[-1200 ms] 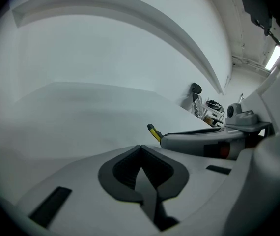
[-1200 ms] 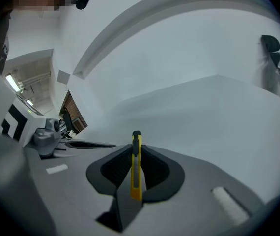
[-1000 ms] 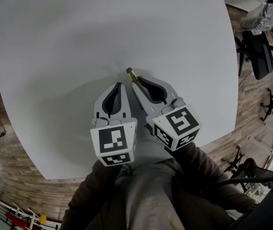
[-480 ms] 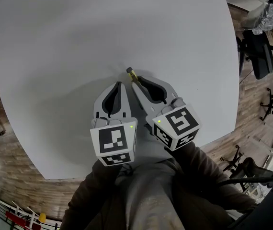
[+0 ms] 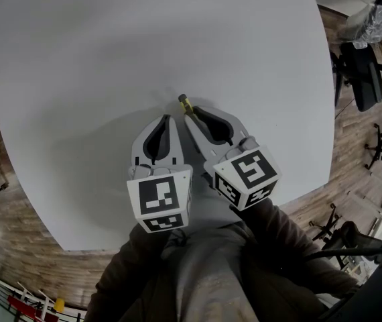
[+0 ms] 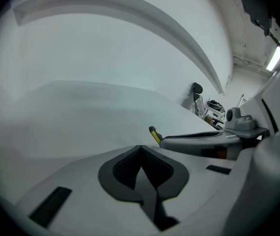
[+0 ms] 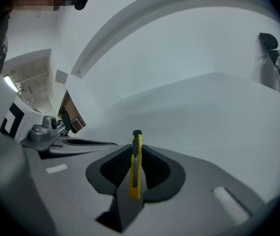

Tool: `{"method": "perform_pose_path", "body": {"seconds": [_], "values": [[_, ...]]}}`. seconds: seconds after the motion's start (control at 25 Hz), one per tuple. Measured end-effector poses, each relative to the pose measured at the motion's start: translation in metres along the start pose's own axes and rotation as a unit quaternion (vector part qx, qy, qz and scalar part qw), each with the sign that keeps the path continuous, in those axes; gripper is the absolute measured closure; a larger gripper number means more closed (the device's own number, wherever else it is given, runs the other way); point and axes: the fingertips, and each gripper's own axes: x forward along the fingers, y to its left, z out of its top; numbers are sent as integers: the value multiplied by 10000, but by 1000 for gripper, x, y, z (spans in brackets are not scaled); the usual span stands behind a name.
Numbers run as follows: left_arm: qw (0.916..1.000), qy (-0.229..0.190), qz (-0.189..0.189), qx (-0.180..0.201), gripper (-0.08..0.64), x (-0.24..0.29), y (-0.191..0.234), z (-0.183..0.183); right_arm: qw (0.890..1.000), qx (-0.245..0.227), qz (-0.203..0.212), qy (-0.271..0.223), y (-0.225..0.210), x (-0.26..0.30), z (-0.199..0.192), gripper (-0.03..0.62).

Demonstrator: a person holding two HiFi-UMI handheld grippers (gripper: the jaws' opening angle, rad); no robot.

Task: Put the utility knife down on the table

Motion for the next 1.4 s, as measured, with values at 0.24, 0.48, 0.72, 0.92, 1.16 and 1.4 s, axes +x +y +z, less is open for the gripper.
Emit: {"method": "perform_pose_path", "body": {"seconds": [0.24, 0.48, 0.72, 0.92, 1.16, 1.4], "values": [[10000, -26, 24, 17, 557, -2, 0, 2, 10000, -6, 28, 2, 0, 1, 0, 520], [9999, -142, 69, 69, 557, -9, 0, 10, 10000, -24, 36, -36, 1, -3, 3, 522], [9986, -474, 101, 215, 557, -33, -17, 31, 9991, -249, 106, -314, 12, -31, 28, 540], [9957, -766, 124, 513, 558, -60, -48, 42, 9963, -486, 117, -705, 13, -79, 50, 591], [9937, -898, 76, 661, 557, -95, -83, 45, 9927, -558, 330, -1013, 31, -123, 70, 591], [9861, -1349, 343, 910, 557, -125, -86, 90, 9870, -720, 637, -1287, 59, -143, 106, 591]]}}
